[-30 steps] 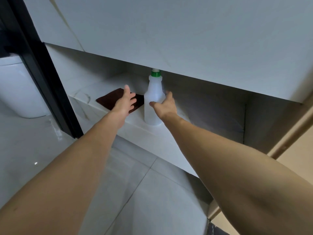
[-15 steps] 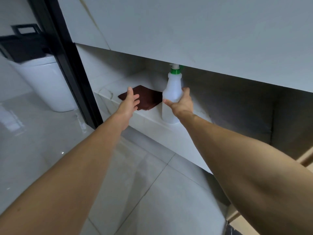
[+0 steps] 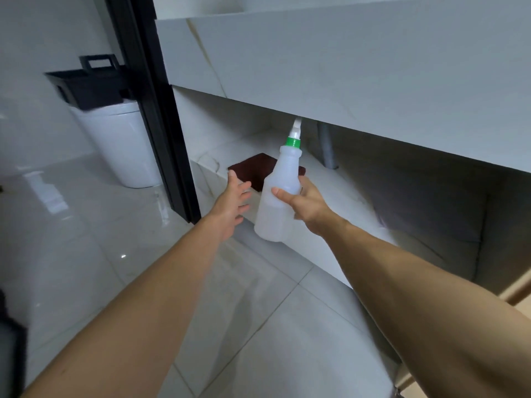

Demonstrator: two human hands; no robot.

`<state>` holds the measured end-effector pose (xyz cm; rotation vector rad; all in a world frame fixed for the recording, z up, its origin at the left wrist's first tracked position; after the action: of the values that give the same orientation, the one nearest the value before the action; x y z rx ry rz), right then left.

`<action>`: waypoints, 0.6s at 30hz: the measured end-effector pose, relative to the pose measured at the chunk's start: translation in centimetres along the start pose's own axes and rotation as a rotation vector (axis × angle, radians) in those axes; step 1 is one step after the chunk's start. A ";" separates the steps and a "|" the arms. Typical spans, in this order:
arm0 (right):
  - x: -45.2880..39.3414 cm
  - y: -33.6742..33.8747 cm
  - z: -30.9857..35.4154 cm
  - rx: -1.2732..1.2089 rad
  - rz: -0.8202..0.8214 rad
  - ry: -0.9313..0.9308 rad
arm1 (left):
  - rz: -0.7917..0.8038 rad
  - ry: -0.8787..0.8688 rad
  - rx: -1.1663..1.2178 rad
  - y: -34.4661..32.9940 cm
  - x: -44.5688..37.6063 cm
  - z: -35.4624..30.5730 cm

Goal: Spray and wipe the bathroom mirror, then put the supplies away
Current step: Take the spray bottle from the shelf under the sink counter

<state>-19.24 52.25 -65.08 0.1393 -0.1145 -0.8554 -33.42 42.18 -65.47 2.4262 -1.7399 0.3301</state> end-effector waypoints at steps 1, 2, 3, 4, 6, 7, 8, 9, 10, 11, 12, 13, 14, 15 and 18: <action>0.1 -0.9 0.1 -0.013 0.042 0.002 | -0.004 0.000 0.013 0.4 0.4 0.0; 0.2 -1.7 0.4 -0.025 0.083 0.006 | -0.014 0.003 0.026 0.9 1.0 -0.1; 0.2 -2.6 0.6 -0.038 0.119 0.014 | -0.027 0.005 0.038 1.6 1.5 -0.2; 0.1 -3.3 1.0 -0.052 0.150 0.026 | -0.038 0.006 0.051 2.4 2.0 -0.2; -0.1 -5.0 1.9 -0.079 0.200 0.056 | -0.056 0.006 0.082 3.8 3.0 -0.3; -0.3 -5.9 2.5 -0.084 0.225 0.072 | -0.062 0.003 0.092 4.4 3.5 -0.4; -0.5 -6.8 3.1 -0.084 0.252 0.084 | -0.066 -0.003 0.098 4.9 4.1 -0.6; -0.8 -7.8 4.0 -0.079 0.280 0.097 | -0.077 -0.010 0.104 5.4 4.8 -0.9; -0.9 -8.8 5.1 -0.075 0.305 0.109 | -0.098 -0.021 0.113 5.8 5.6 -1.5; -0.9 -9.7 6.5 -0.076 0.330 0.119 | -0.124 -0.032 0.127 6.3 6.5 -2.3; -1.0 -10.5 8.1 -0.087 0.358 0.129 | -0.145 -0.044 0.143 6.8 7.6 -3.5; -0.9 -11.2 9.8 -0.103 0.390 0.138 | -0.157 -0.057 0.155 7.2 8.6 -5.0; -0.8 -11.8 12.0 -0.109 0.424 0.151 | -0.161 -0.074 0.157 7.7 9.6 -6.9; -0.6 -12.3 14.6 -0.109 0.455 0.166 | -0.162 -0.091 0.157 8.2 10.5 -9.0; -0.3 -12.7 24.0 -0.129 0.500 0.227 | -0.172 -0.130 0.152 9.4 13.4 -17.2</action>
<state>-32.62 42.47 -43.57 0.0802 0.1163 -0.3427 -39.87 30.97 -45.55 2.7405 -1.5913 0.3004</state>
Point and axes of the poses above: each hand's wrist, its own x-axis away from the middle knuckle, its own y-axis out of the back of the hand, z = x × y, the point moved 7 cm from there along -x, towards the middle knuckle, and after that the axes turned 10 degrees about z, right-handed, at the moved point
